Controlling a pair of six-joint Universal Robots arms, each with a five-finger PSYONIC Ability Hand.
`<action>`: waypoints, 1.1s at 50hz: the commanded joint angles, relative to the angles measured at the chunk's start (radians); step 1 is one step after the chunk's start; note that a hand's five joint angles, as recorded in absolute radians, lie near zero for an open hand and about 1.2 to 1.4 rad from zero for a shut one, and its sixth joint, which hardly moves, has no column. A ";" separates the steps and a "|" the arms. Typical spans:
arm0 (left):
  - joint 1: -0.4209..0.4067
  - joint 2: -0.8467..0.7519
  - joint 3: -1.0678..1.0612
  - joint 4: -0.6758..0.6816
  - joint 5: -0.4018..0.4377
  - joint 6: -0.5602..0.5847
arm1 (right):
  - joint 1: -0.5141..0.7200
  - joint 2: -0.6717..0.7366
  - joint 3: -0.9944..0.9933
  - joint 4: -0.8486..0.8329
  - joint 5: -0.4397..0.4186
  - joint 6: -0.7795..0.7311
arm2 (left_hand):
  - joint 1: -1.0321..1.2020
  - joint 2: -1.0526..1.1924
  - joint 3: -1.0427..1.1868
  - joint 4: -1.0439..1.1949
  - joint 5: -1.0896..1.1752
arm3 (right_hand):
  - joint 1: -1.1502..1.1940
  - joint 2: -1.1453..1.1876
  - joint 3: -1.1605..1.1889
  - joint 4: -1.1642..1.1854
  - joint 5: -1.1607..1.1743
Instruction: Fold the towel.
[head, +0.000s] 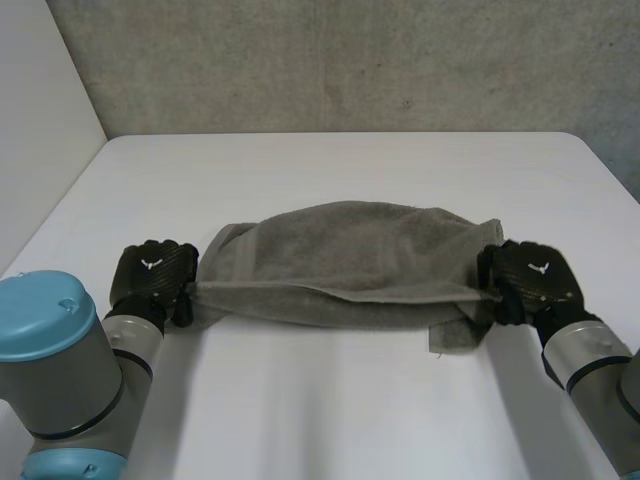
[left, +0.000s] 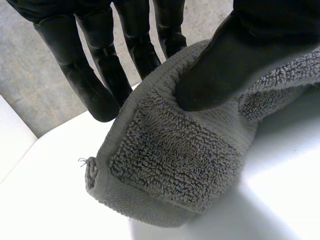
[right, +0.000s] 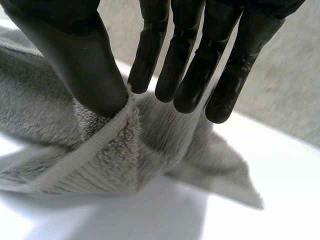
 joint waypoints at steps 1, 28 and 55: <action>0.000 0.001 -0.005 0.000 0.001 0.000 | 0.002 0.093 -0.047 0.062 -0.008 -0.008 | -0.062 -0.119 -0.150 -0.119 -0.262 | -0.041 -0.059 -0.046 -0.053 -0.043; 0.020 0.473 0.119 -0.024 0.054 0.011 | -0.143 -0.409 -0.588 0.658 -0.314 -0.016 | -0.062 -0.119 -0.150 -0.119 -0.262 | 0.392 0.375 0.387 0.380 0.390; 0.073 -0.183 0.869 -0.459 0.067 0.158 | 0.077 0.250 -1.184 0.579 0.132 -0.766 | -0.062 -0.119 -0.150 -0.119 -0.262 | 0.392 0.375 0.387 0.380 0.390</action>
